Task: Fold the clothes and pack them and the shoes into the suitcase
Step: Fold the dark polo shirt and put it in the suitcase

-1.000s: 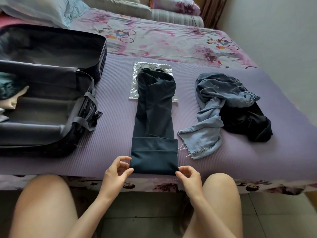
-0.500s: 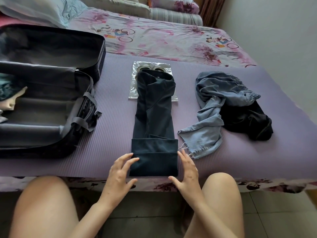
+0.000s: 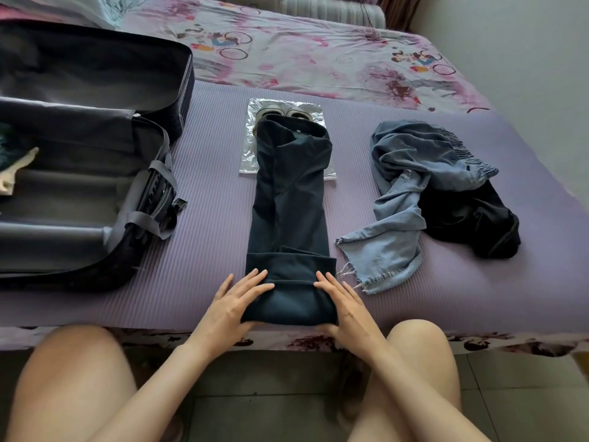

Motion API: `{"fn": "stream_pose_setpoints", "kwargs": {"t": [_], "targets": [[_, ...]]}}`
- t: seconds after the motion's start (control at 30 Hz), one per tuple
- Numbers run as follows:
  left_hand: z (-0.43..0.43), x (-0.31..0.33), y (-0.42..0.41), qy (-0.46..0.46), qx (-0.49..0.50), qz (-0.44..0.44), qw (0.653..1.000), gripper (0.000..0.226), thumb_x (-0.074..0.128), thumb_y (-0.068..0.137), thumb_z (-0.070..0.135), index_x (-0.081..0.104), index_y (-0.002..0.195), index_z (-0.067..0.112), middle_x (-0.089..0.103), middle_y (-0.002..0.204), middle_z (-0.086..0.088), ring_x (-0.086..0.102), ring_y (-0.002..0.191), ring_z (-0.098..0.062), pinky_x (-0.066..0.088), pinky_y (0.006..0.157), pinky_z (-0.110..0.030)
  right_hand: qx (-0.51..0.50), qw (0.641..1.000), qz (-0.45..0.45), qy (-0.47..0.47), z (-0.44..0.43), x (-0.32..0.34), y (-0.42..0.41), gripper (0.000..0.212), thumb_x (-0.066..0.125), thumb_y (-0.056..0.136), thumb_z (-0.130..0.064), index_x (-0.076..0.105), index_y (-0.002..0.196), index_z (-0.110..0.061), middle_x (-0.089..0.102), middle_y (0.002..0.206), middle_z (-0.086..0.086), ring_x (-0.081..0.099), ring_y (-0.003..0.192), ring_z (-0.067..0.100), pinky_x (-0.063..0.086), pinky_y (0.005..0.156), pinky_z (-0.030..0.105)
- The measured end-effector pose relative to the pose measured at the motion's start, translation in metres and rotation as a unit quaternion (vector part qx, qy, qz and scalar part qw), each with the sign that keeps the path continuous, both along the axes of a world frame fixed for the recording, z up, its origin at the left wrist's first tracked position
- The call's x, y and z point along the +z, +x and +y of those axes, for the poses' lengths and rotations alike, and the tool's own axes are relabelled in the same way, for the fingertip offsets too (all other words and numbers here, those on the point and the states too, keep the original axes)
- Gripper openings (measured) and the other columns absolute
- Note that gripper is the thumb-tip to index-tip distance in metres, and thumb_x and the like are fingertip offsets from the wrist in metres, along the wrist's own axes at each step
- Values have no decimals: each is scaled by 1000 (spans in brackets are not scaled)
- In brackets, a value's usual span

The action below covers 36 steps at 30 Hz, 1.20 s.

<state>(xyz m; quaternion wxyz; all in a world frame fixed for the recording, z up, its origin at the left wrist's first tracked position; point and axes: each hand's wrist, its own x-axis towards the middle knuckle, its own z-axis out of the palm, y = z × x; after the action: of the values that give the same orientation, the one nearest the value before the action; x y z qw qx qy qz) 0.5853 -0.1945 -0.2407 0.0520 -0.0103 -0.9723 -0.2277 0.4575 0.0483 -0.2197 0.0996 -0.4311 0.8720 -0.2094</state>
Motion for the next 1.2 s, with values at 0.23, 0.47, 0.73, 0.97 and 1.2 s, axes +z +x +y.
{"fn": "stream_pose_setpoints", "kwargs": {"t": [0.23, 0.47, 0.73, 0.97, 1.2], "targets": [[-6, 11, 0, 13, 26, 118, 993, 30, 48, 89, 34, 62, 114, 25, 53, 135, 5, 45, 129, -9, 23, 113, -39, -46, 993, 37, -100, -2, 8, 3, 38, 39, 94, -36, 62, 116, -16, 49, 139, -8, 40, 134, 5, 11, 118, 24], [1, 43, 14, 8, 24, 172, 985, 56, 24, 98, 51, 66, 109, 15, 72, 102, 3, 68, 91, -8, 38, 105, -28, -77, 984, 70, -146, 8, 40, 29, 51, 26, 99, -48, 62, 117, -17, 70, 103, -7, 48, 113, -4, 21, 113, 24], [-3, 79, 8, 79, 41, 142, 986, 42, 23, 96, 59, 51, 106, 30, 66, 71, 6, 60, 55, 1, 52, 54, -15, -76, 991, 6, -111, 4, 81, 18, 35, 37, 95, -46, 58, 111, -23, 67, 85, -4, 62, 79, 11, 48, 71, 32], [-23, 92, -87, 276, 244, 8, 930, 47, 40, 92, 54, 50, 117, 16, 64, 95, -1, 61, 87, -20, 50, 73, -36, -255, 946, -145, -140, -66, 87, -62, 31, 40, 97, -46, 52, 108, -19, 66, 88, 4, 61, 88, 26, 47, 79, 44], [-10, 50, -75, 382, 309, -89, 866, 44, 60, 91, 25, 46, 130, 10, 57, 115, -5, 56, 105, -18, 43, 83, -27, -336, 898, -251, -133, -57, 38, -46, 54, 63, 89, -32, 43, 134, -11, 59, 118, 7, 56, 107, 20, 44, 94, 30]]}}
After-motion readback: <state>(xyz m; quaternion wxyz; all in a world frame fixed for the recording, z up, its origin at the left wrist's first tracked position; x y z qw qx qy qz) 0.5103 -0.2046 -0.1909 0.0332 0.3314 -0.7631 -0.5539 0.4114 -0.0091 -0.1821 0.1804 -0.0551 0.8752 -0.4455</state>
